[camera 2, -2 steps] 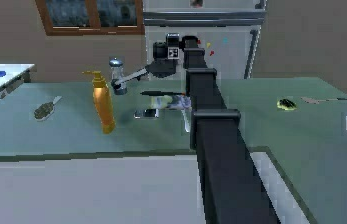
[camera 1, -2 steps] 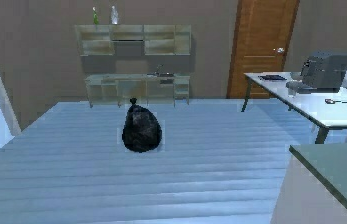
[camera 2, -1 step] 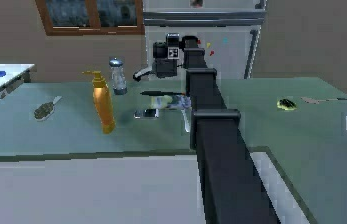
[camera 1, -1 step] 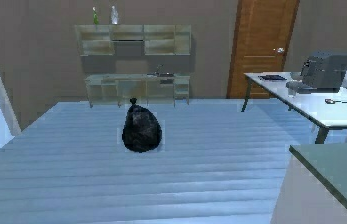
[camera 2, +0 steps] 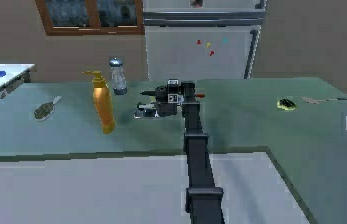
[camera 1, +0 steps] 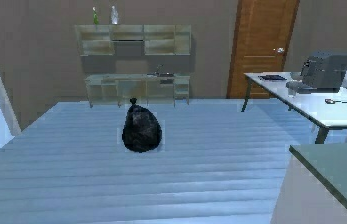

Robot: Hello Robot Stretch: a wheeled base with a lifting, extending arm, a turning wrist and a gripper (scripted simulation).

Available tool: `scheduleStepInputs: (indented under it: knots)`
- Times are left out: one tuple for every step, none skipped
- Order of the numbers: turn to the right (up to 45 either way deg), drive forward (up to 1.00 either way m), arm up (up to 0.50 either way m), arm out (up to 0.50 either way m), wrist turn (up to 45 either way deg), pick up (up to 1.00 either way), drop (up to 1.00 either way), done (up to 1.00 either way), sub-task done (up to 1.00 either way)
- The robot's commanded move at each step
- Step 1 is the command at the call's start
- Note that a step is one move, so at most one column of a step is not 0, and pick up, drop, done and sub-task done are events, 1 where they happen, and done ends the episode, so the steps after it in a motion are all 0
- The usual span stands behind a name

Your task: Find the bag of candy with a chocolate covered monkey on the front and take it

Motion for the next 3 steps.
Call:
scheduleStepInputs:
  knots:
    - [0.0, 0.0, 0.0, 0.0, 0.0, 1.0, 0.0, 0.0, 0.0]
    - [0.0, 0.0, 0.1, 0.0, 0.0, 0.0, 0.0, 0.0, 0.0]
    - [0.0, 0.0, 0.0, 0.0, 0.0, 0.0, 0.0, 1.0, 0.0]
